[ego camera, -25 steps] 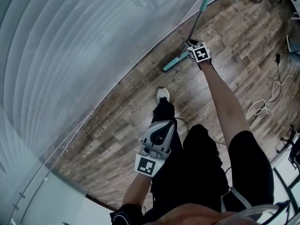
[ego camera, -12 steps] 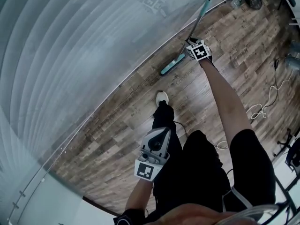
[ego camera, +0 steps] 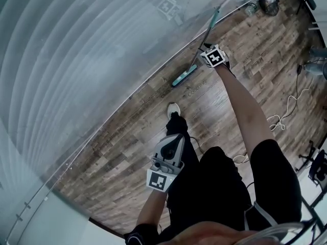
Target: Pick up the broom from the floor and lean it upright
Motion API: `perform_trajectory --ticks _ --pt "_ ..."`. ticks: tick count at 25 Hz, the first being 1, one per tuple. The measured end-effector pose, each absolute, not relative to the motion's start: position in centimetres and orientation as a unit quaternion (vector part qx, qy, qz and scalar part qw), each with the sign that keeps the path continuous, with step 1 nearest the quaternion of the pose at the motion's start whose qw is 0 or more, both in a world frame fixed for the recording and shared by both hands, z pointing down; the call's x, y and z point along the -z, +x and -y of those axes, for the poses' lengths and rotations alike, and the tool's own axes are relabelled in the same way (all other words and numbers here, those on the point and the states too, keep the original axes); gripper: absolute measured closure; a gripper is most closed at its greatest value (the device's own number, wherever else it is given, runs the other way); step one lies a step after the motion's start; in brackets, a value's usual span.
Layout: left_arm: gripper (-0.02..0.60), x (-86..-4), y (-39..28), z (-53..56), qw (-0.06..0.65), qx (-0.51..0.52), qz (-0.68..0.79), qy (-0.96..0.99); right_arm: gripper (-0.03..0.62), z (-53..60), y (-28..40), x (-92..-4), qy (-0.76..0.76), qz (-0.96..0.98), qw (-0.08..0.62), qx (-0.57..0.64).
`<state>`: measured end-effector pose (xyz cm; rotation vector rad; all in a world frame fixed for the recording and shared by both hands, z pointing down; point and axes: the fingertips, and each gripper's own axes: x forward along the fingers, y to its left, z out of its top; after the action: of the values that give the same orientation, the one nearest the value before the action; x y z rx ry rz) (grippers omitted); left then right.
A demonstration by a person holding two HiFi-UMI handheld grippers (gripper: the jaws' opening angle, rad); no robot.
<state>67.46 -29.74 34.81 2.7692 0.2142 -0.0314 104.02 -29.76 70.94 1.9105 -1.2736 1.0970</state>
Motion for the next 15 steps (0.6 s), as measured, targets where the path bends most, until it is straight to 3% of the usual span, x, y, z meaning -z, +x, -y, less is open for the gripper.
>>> perform_trajectory --ticks 7,12,15 --pt "0.561 -30.9 67.3 28.6 0.188 -0.011 -0.105 0.976 0.441 26.4 99.1 -63.8 0.721 0.483 0.279 -0.411" --pt "0.561 -26.3 66.1 31.3 0.311 -0.003 -0.038 0.950 0.441 20.7 89.4 -54.9 0.733 0.488 0.230 -0.414" --pt "0.561 -21.9 66.0 32.0 0.290 0.006 -0.022 0.957 0.442 17.7 84.2 -47.7 0.756 0.498 0.191 -0.379"
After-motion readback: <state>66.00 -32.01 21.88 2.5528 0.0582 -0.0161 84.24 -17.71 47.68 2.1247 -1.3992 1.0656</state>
